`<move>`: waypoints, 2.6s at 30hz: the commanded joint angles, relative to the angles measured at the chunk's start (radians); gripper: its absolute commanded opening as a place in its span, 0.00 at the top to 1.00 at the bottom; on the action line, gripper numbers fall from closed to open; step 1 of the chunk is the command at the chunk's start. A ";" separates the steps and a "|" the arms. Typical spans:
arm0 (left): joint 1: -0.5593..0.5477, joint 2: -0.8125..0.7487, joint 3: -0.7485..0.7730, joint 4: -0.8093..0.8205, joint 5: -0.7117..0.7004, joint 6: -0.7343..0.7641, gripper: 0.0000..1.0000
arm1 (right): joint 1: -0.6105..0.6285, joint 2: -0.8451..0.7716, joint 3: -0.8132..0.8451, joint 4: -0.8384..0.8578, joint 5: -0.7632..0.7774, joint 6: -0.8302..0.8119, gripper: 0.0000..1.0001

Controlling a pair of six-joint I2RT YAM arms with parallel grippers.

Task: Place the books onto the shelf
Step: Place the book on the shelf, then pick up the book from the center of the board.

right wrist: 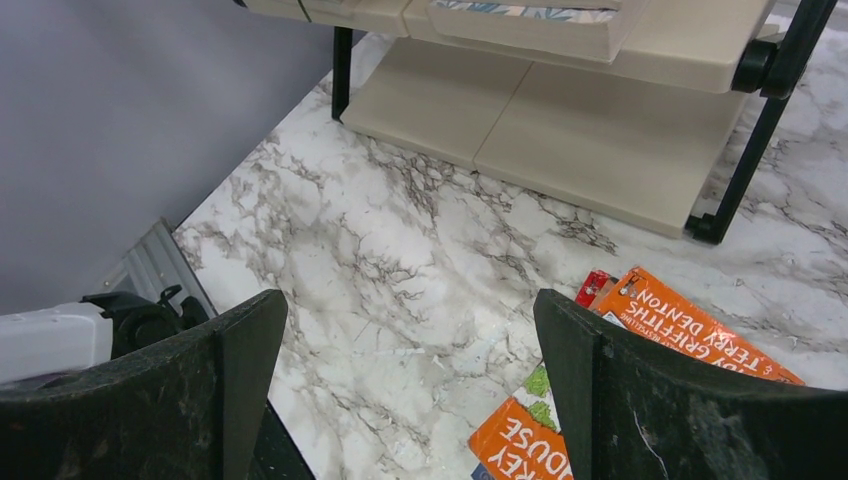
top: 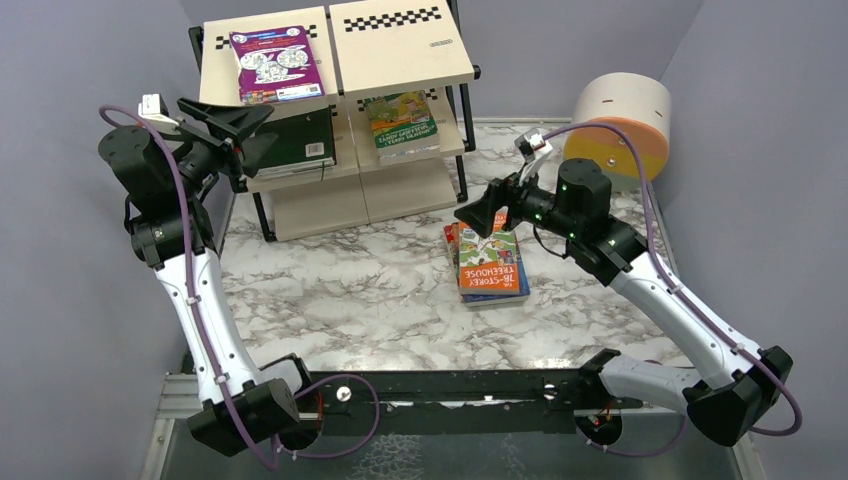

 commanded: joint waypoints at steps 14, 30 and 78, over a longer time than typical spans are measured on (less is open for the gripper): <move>-0.010 0.159 0.191 0.119 0.026 -0.064 0.45 | 0.001 0.074 0.042 0.054 -0.026 -0.008 0.08; -0.010 0.251 0.269 0.120 0.019 -0.059 0.45 | 0.002 0.101 0.058 0.066 -0.021 -0.009 0.08; -0.168 -0.262 -0.042 -0.268 -0.260 0.400 0.46 | 0.004 -0.011 -0.104 0.012 0.232 0.140 0.03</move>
